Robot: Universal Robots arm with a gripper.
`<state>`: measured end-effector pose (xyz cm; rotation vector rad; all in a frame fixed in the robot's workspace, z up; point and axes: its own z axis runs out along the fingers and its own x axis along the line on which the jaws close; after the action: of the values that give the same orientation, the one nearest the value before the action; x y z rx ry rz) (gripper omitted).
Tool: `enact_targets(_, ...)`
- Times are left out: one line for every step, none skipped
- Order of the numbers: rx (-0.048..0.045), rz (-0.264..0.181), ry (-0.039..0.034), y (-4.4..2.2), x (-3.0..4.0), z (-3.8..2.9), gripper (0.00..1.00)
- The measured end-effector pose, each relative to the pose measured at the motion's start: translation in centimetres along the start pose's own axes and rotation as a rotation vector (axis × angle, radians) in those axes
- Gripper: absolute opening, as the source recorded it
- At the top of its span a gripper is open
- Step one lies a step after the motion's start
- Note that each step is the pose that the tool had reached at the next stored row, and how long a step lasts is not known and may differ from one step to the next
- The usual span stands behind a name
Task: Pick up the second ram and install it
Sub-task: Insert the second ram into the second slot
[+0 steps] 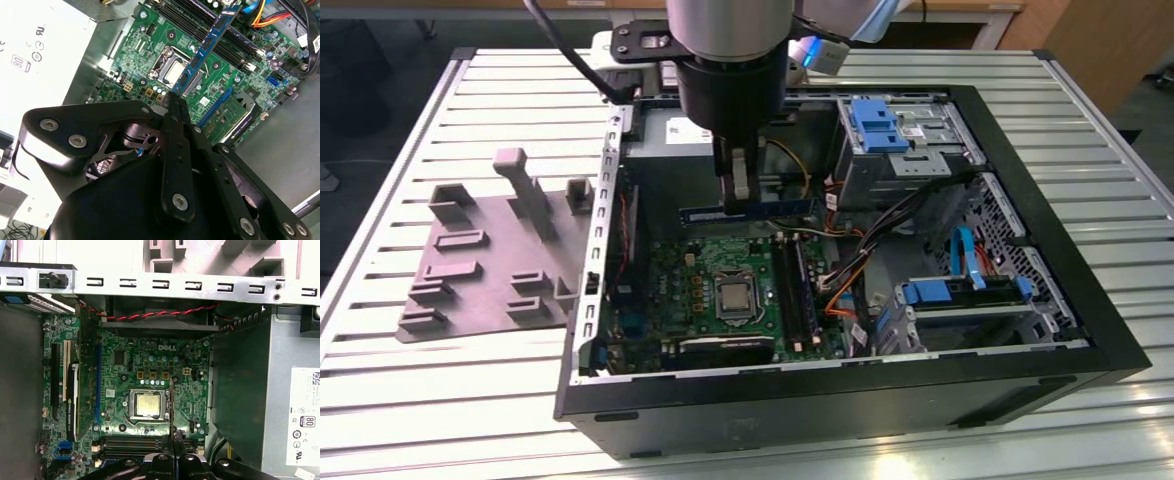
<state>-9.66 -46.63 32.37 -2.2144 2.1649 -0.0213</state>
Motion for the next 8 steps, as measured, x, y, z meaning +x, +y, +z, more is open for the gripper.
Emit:
enact_targets(-0.0001, 0.000, 0.0001, 0.00, 0.01, -0.01, 0.12)
enact_targets(-0.0002, 0.000, 0.0003, 0.00, 0.03, -0.01, 0.12)
enact_targets(-0.0001, 0.000, 0.0003, 0.00, 0.05, -0.01, 0.12)
enact_targets(-0.0001, 0.000, 0.0004, 0.00, 0.08, 0.00, 0.12)
enact_targets(-0.0001, 0.000, 0.0005, 0.00, 0.10, 0.00, 0.12)
enact_targets(-0.0002, 0.000, 0.0009, -0.01, 0.14, 0.00, 0.12)
enact_targets(-0.0001, 0.000, 0.0013, -0.01, 0.16, 0.01, 0.12)
enact_targets(-0.0001, 0.001, 0.0020, -0.01, 0.18, 0.02, 0.12)
